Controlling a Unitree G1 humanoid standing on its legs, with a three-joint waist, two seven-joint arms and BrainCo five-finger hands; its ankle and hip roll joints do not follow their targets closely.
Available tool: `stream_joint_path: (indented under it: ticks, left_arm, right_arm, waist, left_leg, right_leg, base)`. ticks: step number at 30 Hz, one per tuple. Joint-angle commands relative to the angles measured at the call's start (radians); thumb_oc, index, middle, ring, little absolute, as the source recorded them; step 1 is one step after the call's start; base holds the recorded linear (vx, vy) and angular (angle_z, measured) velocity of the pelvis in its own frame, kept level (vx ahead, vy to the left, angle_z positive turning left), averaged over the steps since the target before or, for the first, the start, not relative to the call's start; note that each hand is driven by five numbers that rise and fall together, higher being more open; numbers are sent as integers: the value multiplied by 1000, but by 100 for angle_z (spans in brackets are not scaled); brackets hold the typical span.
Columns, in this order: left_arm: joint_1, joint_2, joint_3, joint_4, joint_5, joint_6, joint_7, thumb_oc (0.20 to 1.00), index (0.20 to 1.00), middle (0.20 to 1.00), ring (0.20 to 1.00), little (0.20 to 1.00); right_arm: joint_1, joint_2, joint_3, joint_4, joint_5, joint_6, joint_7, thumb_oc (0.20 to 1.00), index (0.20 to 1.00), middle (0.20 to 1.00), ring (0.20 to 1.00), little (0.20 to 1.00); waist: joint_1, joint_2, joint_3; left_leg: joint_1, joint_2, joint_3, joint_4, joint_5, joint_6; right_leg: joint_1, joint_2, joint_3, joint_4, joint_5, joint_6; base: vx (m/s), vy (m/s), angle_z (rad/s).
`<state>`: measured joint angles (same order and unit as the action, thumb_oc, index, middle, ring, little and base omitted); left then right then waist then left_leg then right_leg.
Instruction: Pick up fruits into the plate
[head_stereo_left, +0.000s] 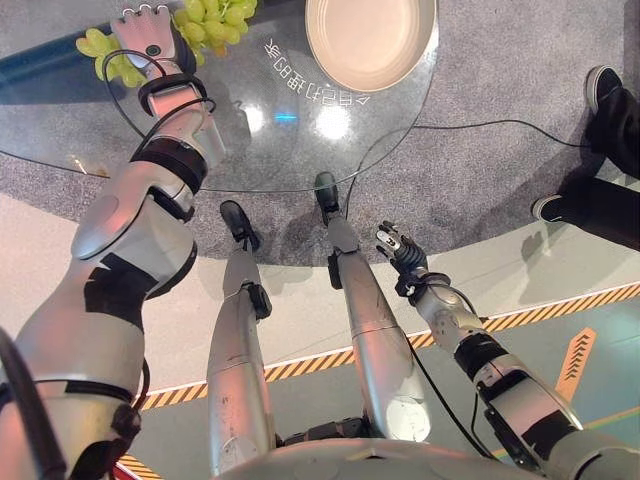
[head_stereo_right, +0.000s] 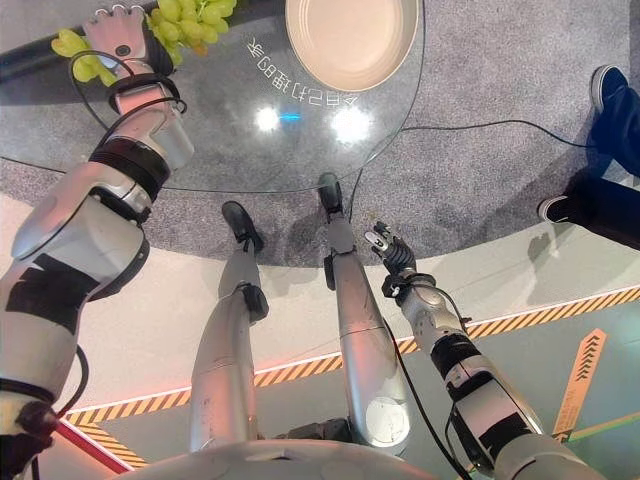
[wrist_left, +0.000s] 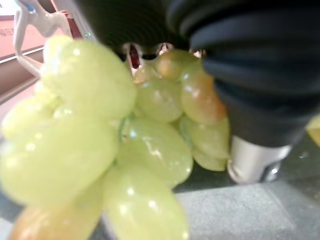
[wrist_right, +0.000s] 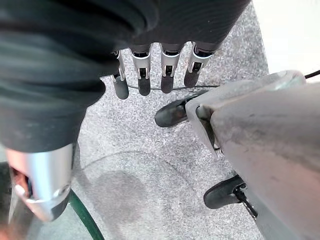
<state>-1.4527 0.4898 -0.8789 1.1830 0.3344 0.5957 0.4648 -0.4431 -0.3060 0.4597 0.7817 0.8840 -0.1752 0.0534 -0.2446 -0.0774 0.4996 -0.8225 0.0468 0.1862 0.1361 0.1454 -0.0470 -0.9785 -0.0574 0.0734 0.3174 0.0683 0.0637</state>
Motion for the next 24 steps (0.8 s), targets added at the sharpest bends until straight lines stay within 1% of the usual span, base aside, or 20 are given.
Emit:
stream_joint_path:
  ticks: [1, 7, 12, 13, 15, 16, 17, 20, 22, 24]
  left_arm:
    - [36, -4, 43, 68, -10, -10, -46, 200, 200, 200, 200, 200]
    - [57, -1, 52, 45, -11, -35, -42, 200, 200, 200, 200, 200]
    - [101, 5, 65, -21, -13, -86, -26, 200, 200, 200, 200, 200]
    - [113, 5, 68, -42, -34, -91, -24, 200, 200, 200, 200, 200]
    - [133, 8, 80, -69, -26, -106, -35, 200, 200, 200, 200, 200]
    - [148, 12, 90, -91, -19, -117, -38, 200, 200, 200, 200, 200]
    - [175, 26, 102, -124, -6, -153, -40, 200, 200, 200, 200, 200]
    - [213, 46, 117, -184, 15, -175, -44, 200, 200, 200, 200, 200]
    - [250, 69, 138, -249, 49, -191, -60, 200, 200, 200, 200, 200]
    - [278, 93, 157, -294, 76, -216, -74, 200, 200, 200, 200, 200]
  right_arm:
    - [50, 3, 24, -43, 20, -19, 7, 1000, 1000, 1000, 1000, 1000]
    - [54, 6, 19, -48, 15, -20, 5, 1000, 1000, 1000, 1000, 1000]
    - [65, 2, 10, -59, 3, -35, -3, 1000, 1000, 1000, 1000, 1000]
    - [66, 2, 8, -64, -2, -40, -7, 1000, 1000, 1000, 1000, 1000]
    - [70, 2, 0, -69, -6, -45, -11, 1000, 1000, 1000, 1000, 1000]
    - [72, 1, -6, -76, -7, -51, -10, 1000, 1000, 1000, 1000, 1000]
    - [81, 1, -15, -96, -6, -69, -11, 1000, 1000, 1000, 1000, 1000]
    - [95, 0, -30, -137, -6, -84, -18, 1000, 1000, 1000, 1000, 1000]
    - [106, 0, -45, -184, -8, -87, -31, 1000, 1000, 1000, 1000, 1000]
    - [116, -4, -59, -224, -35, -94, -42, 1000, 1000, 1000, 1000, 1000]
  waist:
    - [-21, -2, 20]
    - [-11, 4, 20]
    - [10, 20, 20]
    - [16, 24, 20]
    - [27, 30, 20]
    - [34, 34, 20]
    - [49, 41, 20]
    - [67, 47, 20]
    - [84, 50, 20]
    - [97, 50, 20]
  left_leg:
    - [3, -48, -58, 103, -114, -3]
    - [30, -52, -60, 94, -111, 0]
    - [94, -53, -65, 74, -105, 2]
    - [109, -53, -68, 68, -102, 2]
    - [140, -53, -72, 56, -99, 4]
    - [157, -53, -76, 50, -98, 4]
    - [202, -53, -85, 30, -95, 5]
    - [267, -53, -102, 5, -96, 5]
    - [332, -49, -110, -20, -98, 4]
    - [385, -46, -114, -38, -100, 3]
  right_leg:
    - [48, 77, -7, -86, 66, 4]
    - [78, 79, -10, -87, 61, 2]
    - [138, 74, -21, -85, 48, 0]
    - [152, 73, -24, -83, 45, 1]
    - [182, 69, -30, -83, 39, 2]
    - [200, 65, -35, -84, 36, 3]
    - [244, 57, -45, -88, 28, 7]
    - [307, 46, -58, -98, 19, 12]
    - [369, 32, -72, -108, 12, 20]
    - [422, 22, -85, -117, 6, 26]
  base:
    - [0, 0, 0]
    - [0, 0, 0]
    - [-15, 33, 1]
    - [-21, 32, 0]
    - [0, 0, 0]
    - [-10, 18, 5]
    - [-11, 23, 9]
    - [0, 20, 12]
    - [14, 5, 14]
    - [26, 6, 13]
